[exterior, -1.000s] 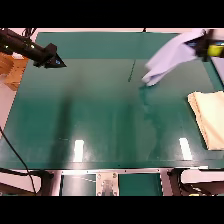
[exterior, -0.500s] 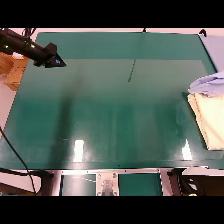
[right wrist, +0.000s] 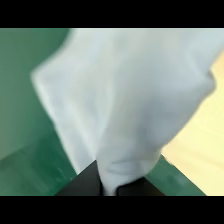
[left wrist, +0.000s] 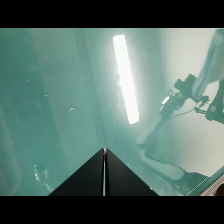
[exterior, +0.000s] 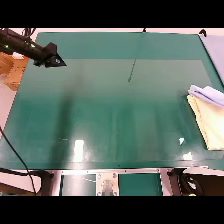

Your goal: Fold the shirts.

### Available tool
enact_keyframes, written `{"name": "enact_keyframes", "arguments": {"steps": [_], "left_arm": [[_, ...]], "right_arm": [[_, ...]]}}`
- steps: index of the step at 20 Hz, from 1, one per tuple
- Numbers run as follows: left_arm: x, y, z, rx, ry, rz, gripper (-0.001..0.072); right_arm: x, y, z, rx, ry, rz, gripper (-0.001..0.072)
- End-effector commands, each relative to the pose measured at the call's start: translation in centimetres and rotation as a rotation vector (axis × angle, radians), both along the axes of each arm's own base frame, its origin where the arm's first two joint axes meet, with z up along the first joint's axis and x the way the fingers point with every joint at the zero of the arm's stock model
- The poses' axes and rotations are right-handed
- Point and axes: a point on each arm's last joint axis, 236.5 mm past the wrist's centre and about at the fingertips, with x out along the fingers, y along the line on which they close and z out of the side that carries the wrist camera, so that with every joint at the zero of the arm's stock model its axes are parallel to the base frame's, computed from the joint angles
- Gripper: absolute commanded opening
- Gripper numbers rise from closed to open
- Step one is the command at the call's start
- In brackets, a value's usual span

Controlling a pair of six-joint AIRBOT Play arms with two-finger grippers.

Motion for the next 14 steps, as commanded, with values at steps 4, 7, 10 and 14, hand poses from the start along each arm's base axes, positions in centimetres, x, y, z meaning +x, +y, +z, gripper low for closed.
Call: {"name": "enact_keyframes", "arguments": {"steps": [4, 7, 10, 14], "left_arm": [[0.0, 0.0, 0.1, 0.002, -0.006, -0.003, 0.0026], [0.0, 0.0, 0.1, 0.002, -0.006, -0.003, 0.0026], [0.0, 0.0, 0.1, 0.002, -0.006, -0.003, 0.0026], [0.1, 0.0, 0.2, -0.003, -0.01, -0.001, 0.0026]], "right_arm": [[-10.1, 1.4, -9.6, 0.102, 0.47, -0.11, 0.0098], [-11.6, 2.9, -13.6, 0.152, 0.528, -0.121, 0.0503], [-11.2, 2.9, -14.2, 0.176, 0.53, -0.153, 0.05], [-1.6, 2.9, -9.1, 0.12, 0.231, -0.039, 0.0194]]}}
